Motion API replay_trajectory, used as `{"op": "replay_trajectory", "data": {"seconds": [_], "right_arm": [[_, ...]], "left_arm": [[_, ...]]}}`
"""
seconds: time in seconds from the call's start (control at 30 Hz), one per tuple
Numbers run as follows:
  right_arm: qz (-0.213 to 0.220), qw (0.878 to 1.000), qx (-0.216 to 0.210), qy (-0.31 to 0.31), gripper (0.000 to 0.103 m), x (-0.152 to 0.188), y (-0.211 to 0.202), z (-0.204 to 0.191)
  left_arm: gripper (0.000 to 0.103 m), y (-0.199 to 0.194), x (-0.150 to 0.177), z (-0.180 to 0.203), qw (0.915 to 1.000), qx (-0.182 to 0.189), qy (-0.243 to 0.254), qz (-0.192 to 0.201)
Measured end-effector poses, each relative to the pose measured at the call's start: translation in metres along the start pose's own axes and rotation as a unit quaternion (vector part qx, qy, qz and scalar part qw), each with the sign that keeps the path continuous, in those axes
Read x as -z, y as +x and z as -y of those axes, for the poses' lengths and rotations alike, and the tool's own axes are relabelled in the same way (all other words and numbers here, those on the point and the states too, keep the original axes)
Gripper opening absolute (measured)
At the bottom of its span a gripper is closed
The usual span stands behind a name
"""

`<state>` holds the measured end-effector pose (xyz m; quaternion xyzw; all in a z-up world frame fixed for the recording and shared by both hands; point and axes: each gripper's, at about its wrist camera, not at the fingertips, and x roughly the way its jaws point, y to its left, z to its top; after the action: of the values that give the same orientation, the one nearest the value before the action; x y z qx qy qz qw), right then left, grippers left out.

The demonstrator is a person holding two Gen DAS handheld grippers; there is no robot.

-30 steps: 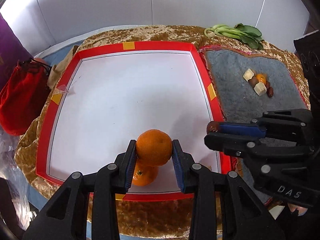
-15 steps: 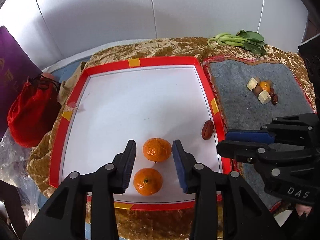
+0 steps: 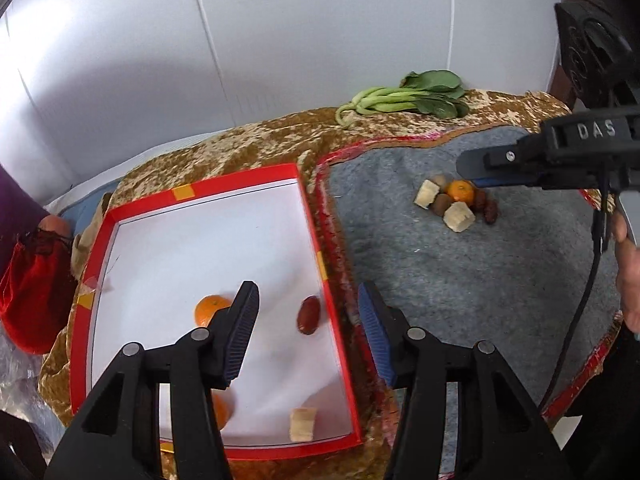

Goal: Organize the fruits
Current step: 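Return the left tool to the pile and grasp a pale cube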

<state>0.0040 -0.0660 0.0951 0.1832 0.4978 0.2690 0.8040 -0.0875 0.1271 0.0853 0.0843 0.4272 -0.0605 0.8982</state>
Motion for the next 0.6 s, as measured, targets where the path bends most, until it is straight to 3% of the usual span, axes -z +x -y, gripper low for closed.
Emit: {"op": "replay_trajectory", "data": {"seconds": [0.13,0.33,0.6], "right_arm": [[0.005,0.998,0.027,0.052,0.026,-0.009,-0.018,0.038],[-0.021,0.99,0.066,0.12,0.026,-0.006,-0.025,0.086],[-0.039,0.982,0.074,0.171,0.026,0.0,-0.02,0.117]], "left_arm": [[0.053,0.004,-0.008,0.029,0.9992,0.013,0.037,0.007],[0.053,0.017,-0.019,0.071,0.9963,0.042,0.075,0.002],[0.053,0.045,-0.038,0.108,0.9887,0.092,0.117,-0.013]]}}
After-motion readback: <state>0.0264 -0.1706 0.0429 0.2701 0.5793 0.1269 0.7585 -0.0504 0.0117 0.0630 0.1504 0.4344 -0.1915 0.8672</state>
